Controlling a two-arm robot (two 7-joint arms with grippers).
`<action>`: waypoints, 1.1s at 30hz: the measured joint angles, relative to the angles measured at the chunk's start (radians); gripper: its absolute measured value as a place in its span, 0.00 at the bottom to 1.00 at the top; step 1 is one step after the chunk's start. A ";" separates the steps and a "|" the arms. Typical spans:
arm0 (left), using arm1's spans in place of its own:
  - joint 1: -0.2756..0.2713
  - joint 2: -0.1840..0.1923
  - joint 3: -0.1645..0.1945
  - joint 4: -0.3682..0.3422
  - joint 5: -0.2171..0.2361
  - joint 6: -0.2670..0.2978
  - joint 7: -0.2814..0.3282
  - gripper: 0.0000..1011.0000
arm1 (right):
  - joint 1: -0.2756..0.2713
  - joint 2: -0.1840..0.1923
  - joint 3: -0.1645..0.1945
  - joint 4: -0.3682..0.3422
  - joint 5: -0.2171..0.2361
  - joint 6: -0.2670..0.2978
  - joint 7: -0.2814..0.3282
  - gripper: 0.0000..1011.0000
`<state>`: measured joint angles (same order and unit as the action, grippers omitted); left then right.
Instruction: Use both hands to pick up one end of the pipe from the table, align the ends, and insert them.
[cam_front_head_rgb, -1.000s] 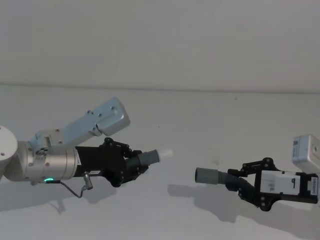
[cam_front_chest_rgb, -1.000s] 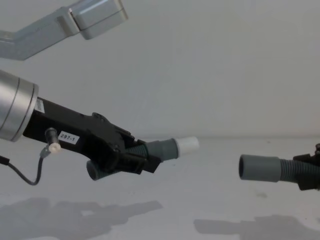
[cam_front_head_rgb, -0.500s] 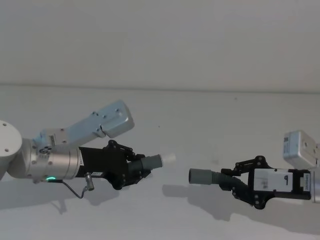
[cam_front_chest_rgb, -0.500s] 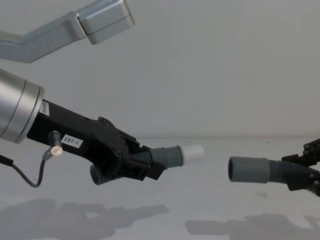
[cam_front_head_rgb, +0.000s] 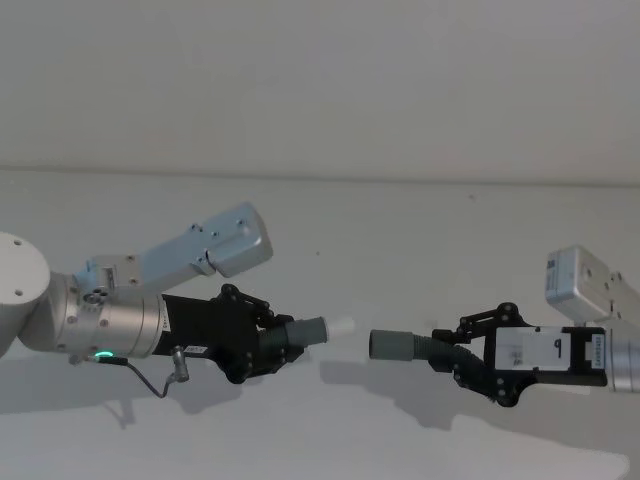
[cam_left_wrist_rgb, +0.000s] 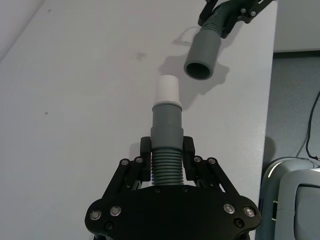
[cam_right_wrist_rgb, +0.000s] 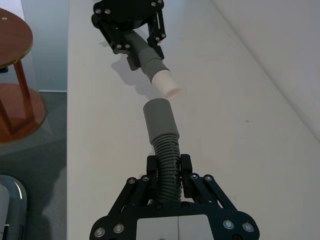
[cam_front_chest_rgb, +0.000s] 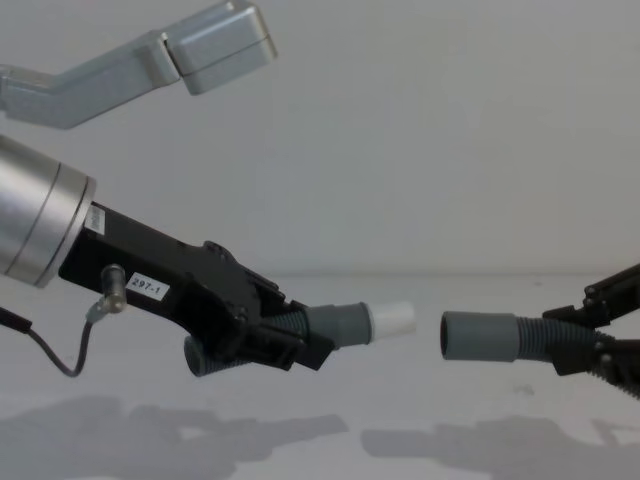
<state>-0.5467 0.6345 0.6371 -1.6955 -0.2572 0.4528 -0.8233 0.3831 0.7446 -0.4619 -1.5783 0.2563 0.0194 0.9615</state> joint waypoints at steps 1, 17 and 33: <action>-0.002 0.000 0.002 0.001 -0.001 0.000 -0.002 0.35 | 0.003 -0.001 -0.001 0.002 0.000 0.001 0.000 0.27; -0.034 -0.006 0.035 0.032 -0.015 -0.006 -0.037 0.35 | 0.042 -0.020 -0.029 0.038 -0.001 0.010 0.003 0.27; -0.057 -0.015 0.063 0.053 -0.026 -0.015 -0.055 0.35 | 0.062 -0.024 -0.053 0.054 -0.004 0.011 0.003 0.27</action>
<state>-0.6039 0.6191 0.7001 -1.6429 -0.2830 0.4373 -0.8780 0.4452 0.7208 -0.5145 -1.5242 0.2526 0.0306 0.9641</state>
